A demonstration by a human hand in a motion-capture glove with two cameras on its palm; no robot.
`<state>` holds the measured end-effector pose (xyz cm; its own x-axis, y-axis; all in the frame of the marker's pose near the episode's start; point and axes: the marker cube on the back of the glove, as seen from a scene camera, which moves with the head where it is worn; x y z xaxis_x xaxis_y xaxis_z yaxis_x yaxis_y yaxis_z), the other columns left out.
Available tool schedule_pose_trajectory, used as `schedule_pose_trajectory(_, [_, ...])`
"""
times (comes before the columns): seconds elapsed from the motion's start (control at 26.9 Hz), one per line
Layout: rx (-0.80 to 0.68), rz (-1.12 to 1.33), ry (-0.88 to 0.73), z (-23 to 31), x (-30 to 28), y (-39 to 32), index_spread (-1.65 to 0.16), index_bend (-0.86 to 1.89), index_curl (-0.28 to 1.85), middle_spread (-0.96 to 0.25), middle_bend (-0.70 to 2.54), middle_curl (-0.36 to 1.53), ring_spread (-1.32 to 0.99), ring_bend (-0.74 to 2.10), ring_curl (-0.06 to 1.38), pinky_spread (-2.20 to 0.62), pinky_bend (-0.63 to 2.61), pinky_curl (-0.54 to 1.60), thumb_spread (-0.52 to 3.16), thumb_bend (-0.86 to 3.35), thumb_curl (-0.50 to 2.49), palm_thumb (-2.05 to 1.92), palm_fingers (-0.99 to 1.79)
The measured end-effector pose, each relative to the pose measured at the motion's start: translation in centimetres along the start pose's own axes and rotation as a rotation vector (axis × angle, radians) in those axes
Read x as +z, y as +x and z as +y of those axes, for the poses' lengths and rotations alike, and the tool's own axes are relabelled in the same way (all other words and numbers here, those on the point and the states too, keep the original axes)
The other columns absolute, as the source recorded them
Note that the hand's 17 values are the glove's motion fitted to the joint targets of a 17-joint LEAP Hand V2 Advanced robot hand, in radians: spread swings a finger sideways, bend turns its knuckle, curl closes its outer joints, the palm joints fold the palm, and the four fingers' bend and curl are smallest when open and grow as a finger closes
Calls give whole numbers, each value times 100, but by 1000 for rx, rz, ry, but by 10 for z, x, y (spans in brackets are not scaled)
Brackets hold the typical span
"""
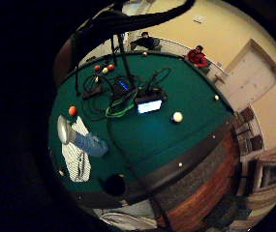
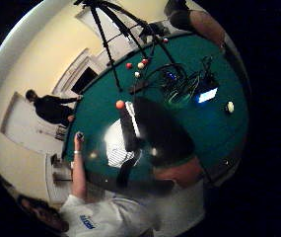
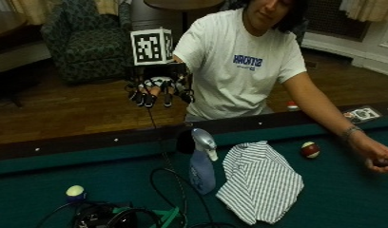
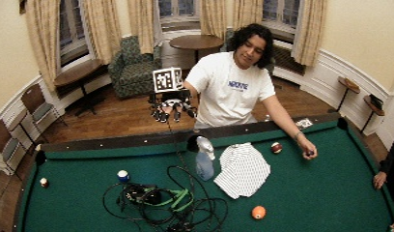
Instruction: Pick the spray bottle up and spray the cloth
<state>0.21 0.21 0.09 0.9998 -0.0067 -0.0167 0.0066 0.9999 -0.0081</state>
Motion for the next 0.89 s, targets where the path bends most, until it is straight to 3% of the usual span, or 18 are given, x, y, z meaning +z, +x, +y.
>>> schedule_pose_trajectory(0.33, [-11, 24, -39, 4, 12, 7, -25, 34, 25, -16, 56, 25, -15, 53, 27, 3, 15, 13, 71, 26, 21, 59, 114])
schedule_pose_trajectory(0.63, [-28, 1, -81, 12, 31, 20, -28, 31, 31, -18, 55, 31, -17, 51, 32, 4, 15, 16, 84, 18, 26, 63, 113])
schedule_pose_trajectory(0.89, [-74, -73, -219, 35, 69, 37, -29, 29, 35, -18, 53, 34, -17, 50, 34, 4, 14, 17, 90, 12, 30, 66, 113])
